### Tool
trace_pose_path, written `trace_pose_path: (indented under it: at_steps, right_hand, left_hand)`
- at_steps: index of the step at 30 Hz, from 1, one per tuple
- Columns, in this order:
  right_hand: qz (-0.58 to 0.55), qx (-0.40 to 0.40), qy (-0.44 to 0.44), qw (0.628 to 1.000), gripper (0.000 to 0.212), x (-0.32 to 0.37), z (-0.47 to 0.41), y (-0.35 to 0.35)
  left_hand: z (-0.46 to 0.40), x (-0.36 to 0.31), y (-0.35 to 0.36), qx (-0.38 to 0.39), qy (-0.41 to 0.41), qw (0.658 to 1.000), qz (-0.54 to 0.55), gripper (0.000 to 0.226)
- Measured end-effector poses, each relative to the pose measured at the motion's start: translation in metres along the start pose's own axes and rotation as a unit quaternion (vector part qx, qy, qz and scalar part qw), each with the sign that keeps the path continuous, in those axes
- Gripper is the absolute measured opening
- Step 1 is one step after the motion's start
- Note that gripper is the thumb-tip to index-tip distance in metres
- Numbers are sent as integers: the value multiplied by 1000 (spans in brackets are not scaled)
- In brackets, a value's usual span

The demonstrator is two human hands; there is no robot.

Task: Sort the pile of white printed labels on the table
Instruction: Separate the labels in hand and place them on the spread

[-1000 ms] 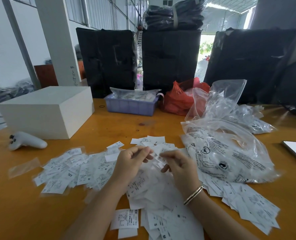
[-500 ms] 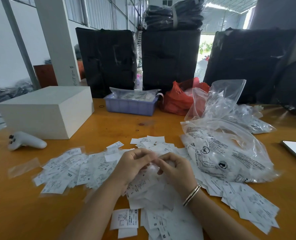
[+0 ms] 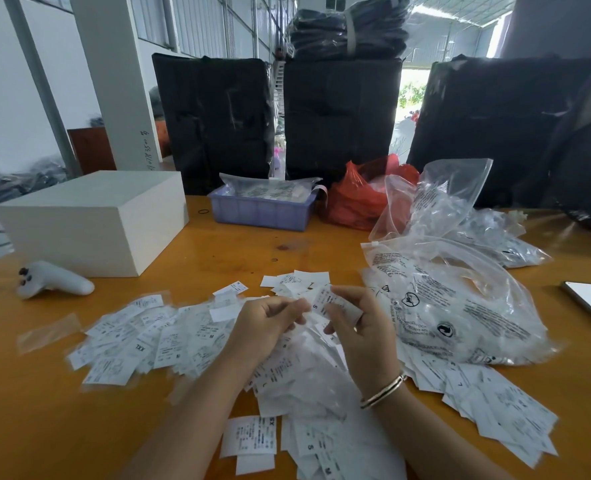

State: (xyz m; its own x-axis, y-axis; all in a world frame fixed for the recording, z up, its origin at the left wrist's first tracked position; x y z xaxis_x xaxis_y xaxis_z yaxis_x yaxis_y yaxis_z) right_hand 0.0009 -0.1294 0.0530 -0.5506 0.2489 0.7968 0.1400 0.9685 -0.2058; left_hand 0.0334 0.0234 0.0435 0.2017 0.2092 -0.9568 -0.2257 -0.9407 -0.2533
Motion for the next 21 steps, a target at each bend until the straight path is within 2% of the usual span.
trace_pose_path:
  at_steps: [6,11,17,21]
  right_hand:
    - [83,2,10,996,38,-2,1,1]
    - [76,-14,10,997,37,-3,1,-1]
    - [142,39,-28,989,17,-3,1,8]
    - [147,64,-38,986,17,-3,2,11]
  left_hand:
    - [1,0,1,-9,-11,1000,-23,36]
    - [0,0,3,-1,-10,1000,-18,36]
    - [-3,5,-1,-18,-9,999,-32,35]
    - [-4,7,-2,-23,-3,999,-46,37]
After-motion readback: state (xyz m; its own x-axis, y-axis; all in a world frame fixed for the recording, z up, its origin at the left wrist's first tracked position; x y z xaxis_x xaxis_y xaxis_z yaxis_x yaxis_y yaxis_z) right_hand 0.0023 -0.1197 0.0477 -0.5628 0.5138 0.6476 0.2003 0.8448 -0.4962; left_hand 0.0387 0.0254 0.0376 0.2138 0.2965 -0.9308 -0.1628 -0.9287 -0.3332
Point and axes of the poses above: each hand's wrist, its own z-axis away from the middle knuckle, its own y-axis out of the palm, x = y × z, the point moved 5 cm from there along -z, towards the middle knuckle, and after that the axes turned 11 degrees about x, right-handed, at the moved point
